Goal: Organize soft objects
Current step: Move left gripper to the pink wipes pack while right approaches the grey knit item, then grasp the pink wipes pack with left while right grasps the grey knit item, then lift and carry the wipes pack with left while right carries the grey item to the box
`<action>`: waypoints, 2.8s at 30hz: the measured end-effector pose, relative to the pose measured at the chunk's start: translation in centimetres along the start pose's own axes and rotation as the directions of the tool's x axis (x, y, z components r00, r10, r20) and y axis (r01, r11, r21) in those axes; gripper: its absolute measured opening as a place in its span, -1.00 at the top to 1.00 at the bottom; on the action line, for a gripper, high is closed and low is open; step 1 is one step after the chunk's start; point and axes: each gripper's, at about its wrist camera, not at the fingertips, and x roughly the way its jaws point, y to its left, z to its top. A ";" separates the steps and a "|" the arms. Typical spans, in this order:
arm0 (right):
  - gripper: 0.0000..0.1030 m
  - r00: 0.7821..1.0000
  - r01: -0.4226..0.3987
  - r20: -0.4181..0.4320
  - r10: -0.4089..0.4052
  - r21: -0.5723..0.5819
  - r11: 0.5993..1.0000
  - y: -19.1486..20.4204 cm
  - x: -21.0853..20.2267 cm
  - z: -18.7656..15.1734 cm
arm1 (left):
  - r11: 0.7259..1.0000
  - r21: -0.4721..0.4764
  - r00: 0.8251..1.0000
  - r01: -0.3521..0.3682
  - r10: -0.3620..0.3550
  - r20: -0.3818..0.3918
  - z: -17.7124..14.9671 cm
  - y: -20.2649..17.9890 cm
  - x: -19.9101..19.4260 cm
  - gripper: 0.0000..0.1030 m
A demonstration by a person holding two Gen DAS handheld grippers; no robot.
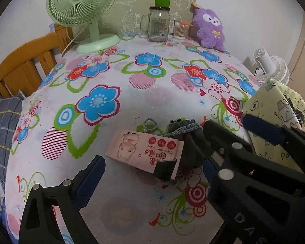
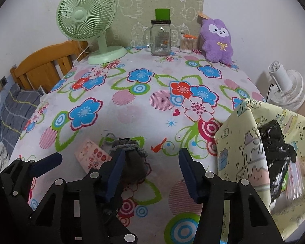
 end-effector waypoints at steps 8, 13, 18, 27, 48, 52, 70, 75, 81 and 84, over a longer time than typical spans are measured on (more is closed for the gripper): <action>-0.14 1.000 -0.002 -0.027 0.003 0.010 1.000 -0.6 1.4 0.5 | 0.999 -0.034 0.998 0.028 -0.030 -0.052 0.5 -0.1 1.8 -0.89; -0.15 1.000 0.008 -0.031 -0.008 0.029 1.000 -1.2 1.8 0.9 | 0.999 -0.025 0.998 0.040 -0.041 -0.052 1.1 -0.4 2.2 -0.89; -0.15 1.000 0.006 -0.031 -0.004 0.058 0.998 -1.7 1.9 1.4 | 0.999 -0.008 0.998 0.045 -0.045 -0.042 2.0 -0.7 2.3 -0.88; -0.15 0.999 -0.018 -0.041 0.021 0.061 0.998 -1.6 2.6 1.5 | 0.994 0.025 0.995 0.102 -0.102 -0.022 2.2 -0.8 2.3 -0.15; -0.46 0.991 -0.106 -0.084 0.107 0.014 0.994 1.3 3.2 0.2 | 1.000 0.018 1.000 0.012 -0.011 -0.022 -0.6 1.7 1.1 -0.57; -0.46 0.987 -0.118 -0.107 0.119 0.017 0.993 1.7 4.2 0.2 | 1.000 0.015 0.999 0.000 0.000 -0.032 -0.7 1.9 1.5 -0.58; 0.47 0.982 -0.169 -0.087 0.168 -0.007 0.986 2.3 4.6 0.3 | 1.000 -0.004 0.999 -0.017 0.017 -0.042 -0.3 2.2 2.2 -0.63; 0.48 0.994 -0.098 -0.043 0.097 -0.016 0.995 1.5 4.0 0.5 | 0.998 0.017 0.998 -0.056 0.056 -0.034 -0.3 2.0 2.5 -0.47; 0.48 0.994 -0.094 -0.056 0.093 -0.004 0.996 1.1 4.2 0.3 | 0.999 0.020 0.998 -0.042 0.042 -0.037 -0.2 1.4 2.3 -0.04; 0.48 0.995 -0.085 -0.060 0.085 0.005 0.996 0.7 4.2 0.2 | 0.999 0.027 0.999 -0.032 0.033 -0.033 -0.2 1.0 2.2 0.19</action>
